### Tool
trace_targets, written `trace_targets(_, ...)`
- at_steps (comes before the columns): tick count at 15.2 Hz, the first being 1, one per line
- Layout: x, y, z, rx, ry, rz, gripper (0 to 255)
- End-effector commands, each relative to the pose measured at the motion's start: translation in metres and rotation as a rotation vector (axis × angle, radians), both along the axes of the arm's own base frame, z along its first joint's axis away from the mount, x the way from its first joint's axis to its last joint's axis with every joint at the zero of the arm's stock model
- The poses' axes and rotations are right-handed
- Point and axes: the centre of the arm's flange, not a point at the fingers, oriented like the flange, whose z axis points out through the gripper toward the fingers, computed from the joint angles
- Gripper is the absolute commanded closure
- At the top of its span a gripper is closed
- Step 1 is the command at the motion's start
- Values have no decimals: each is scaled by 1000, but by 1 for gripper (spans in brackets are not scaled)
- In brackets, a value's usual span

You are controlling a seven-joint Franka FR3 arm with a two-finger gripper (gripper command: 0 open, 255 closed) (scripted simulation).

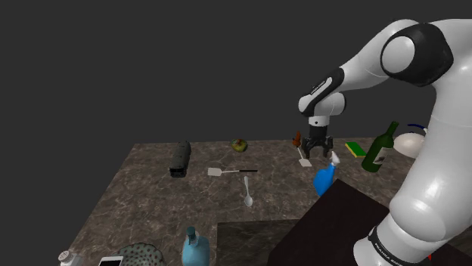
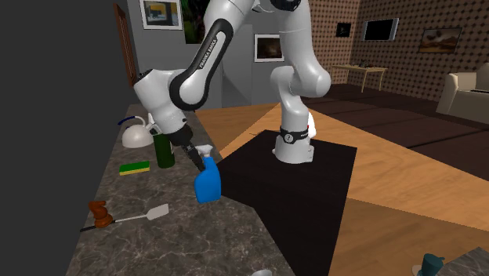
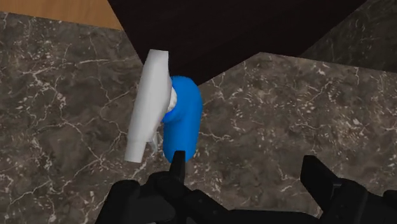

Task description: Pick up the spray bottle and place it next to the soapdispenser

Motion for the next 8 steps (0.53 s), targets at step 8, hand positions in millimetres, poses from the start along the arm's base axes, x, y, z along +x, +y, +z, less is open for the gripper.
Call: trace_targets(8,-25,-41,-77,5,76,-111,0)
